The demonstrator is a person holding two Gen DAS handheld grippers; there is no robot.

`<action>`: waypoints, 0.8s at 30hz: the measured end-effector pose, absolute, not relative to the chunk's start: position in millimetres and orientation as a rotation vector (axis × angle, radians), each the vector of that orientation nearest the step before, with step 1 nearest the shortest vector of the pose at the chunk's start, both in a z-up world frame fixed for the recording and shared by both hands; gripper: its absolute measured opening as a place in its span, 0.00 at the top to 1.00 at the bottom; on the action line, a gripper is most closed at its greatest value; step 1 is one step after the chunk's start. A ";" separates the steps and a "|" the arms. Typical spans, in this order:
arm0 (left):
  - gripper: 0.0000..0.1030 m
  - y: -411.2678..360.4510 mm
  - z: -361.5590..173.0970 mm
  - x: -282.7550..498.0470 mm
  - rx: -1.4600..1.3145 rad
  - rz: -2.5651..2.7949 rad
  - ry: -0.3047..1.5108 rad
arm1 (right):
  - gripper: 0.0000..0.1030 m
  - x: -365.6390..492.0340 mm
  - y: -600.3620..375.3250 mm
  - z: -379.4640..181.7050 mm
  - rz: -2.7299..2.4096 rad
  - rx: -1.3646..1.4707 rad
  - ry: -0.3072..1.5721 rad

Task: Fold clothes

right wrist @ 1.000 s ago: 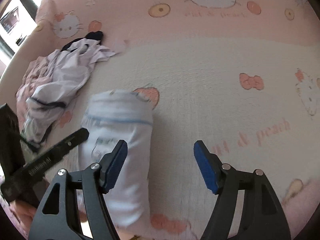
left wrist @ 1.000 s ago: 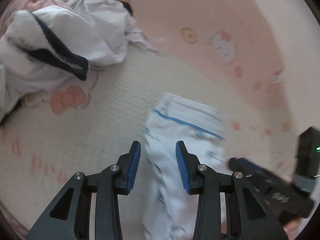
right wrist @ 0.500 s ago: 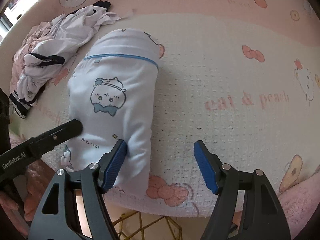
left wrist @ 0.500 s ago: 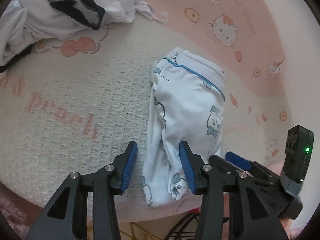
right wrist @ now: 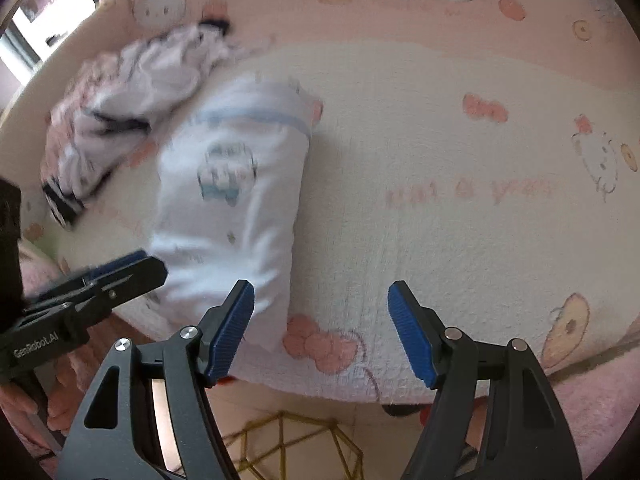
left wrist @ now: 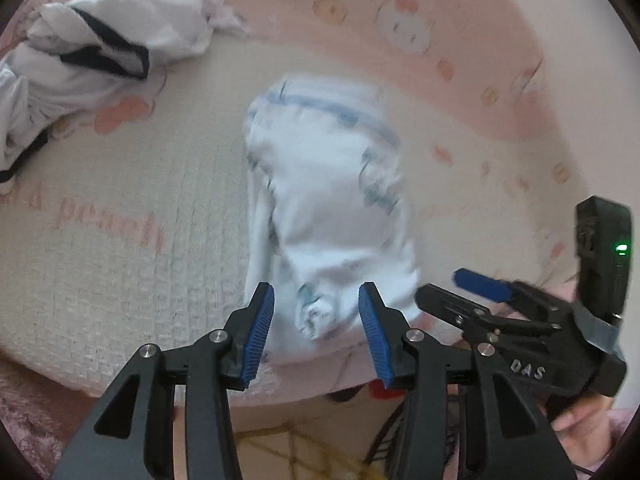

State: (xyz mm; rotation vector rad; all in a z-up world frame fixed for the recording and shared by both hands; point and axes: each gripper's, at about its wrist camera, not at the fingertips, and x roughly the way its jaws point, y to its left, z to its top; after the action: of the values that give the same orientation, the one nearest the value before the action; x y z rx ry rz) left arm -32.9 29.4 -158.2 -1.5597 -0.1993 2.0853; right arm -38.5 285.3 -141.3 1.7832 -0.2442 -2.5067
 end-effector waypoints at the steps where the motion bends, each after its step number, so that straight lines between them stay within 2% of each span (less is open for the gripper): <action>1: 0.55 30.4 -164.5 -33.8 -1.614 2.091 -0.157 | 0.32 -37.8 282.8 -147.9 -2.487 1.818 -0.203; 4: 0.53 23.3 -164.0 -34.2 -1.671 2.128 -0.151 | 0.34 -33.8 282.2 -163.2 -2.475 1.930 -0.066; 7: 0.52 6.4 -158.6 -33.6 -1.707 2.158 -0.263 | 0.35 -28.2 292.3 -162.8 -2.516 1.954 -0.006; 11: 0.52 -17.6 -168.4 -32.8 -1.752 1.982 -0.621 | 0.33 -27.2 312.7 -142.2 -2.539 1.772 -0.349; 14: 0.52 -20.1 -188.2 -32.1 -1.764 1.777 -0.838 | 0.32 -31.8 318.8 -145.6 -2.462 1.734 -0.528; 17: 0.52 -12.8 -197.4 -34.4 -1.784 1.796 -0.798 | 0.40 -36.8 311.4 -157.9 -2.425 1.779 -0.510; 21: 0.54 -18.2 -198.8 -37.4 -1.746 1.808 -0.846 | 0.55 -45.0 299.1 -164.4 -2.487 1.796 -0.350; 23: 0.68 -15.3 -198.0 -43.9 -1.735 1.855 -0.818 | 0.55 -47.3 291.6 -165.3 -2.511 1.799 -0.267; 24: 0.70 -16.4 -197.1 -45.7 -1.734 1.874 -0.806 | 0.55 -48.5 287.9 -165.7 -2.523 1.800 -0.225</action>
State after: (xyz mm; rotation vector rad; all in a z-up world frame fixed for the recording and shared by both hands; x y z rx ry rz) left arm -45.7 -16.4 -197.1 -1.7339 -0.8057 1.8735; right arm -48.5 287.9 -165.7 1.8004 -0.2248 -2.5230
